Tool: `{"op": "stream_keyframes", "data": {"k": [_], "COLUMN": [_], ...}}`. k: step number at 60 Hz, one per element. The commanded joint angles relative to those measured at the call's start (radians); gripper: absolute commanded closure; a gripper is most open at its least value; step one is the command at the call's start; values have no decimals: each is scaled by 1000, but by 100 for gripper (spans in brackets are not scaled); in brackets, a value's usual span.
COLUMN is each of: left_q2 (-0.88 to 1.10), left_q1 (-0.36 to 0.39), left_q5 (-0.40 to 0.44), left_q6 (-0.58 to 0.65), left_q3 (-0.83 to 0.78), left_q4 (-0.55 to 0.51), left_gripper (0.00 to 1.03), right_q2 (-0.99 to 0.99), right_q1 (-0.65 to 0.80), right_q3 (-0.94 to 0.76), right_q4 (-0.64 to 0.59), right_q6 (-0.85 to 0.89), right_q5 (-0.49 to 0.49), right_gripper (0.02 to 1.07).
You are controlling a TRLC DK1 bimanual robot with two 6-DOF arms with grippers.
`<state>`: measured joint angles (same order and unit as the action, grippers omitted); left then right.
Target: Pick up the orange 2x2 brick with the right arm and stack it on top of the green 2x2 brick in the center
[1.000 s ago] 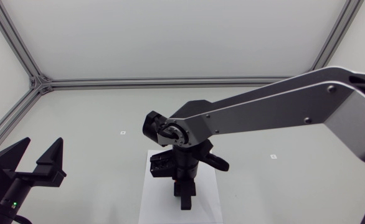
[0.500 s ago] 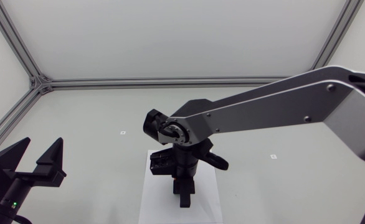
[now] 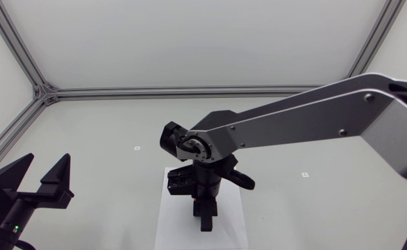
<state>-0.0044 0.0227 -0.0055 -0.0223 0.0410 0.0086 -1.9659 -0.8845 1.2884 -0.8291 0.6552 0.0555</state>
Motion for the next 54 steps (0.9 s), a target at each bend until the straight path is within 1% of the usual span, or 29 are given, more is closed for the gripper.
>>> {"op": "stream_keyframes", "data": {"k": [1,12,14,16,18,25,26,30,32,33,35,54], "left_q2": [-8,-8,-8,-8,-8,-8,-8,-8,-8,-8,-8,-8], "left_q1": [-3,-3,-3,-3,-3,-3,-3,-3,-3,-3,-3,-3], "left_q5": [6,4,4,4,4,4,4,4,4,4,4,4], "left_q6": [13,13,13,13,13,13,13,13,13,13,13,13], "left_q3": [-41,-41,-41,-41,-41,-41,-41,-41,-41,-41,-41,-41], "left_q4": [-15,-15,-15,-15,-15,-15,-15,-15,-15,-15,-15,-13], "left_gripper": [4,4,4,4,4,4,4,4,4,4,4,4], "right_q2": [-25,-27,-27,-27,-27,-27,-27,-28,-27,-28,-28,9], "right_q1": [-10,-10,-10,-10,-11,-13,-13,-13,-11,-11,-10,-5], "right_q3": [6,6,8,8,6,5,5,3,5,5,6,-1], "right_q4": [1,2,2,4,4,5,5,5,5,5,5,-2], "right_q6": [0,4,4,4,6,7,9,12,14,14,14,12], "right_q5": [0,-2,-3,-3,-3,-9,-8,-9,-9,-9,-8,-8], "right_gripper": [71,70,67,67,64,56,53,34,8,4,6,6]}}
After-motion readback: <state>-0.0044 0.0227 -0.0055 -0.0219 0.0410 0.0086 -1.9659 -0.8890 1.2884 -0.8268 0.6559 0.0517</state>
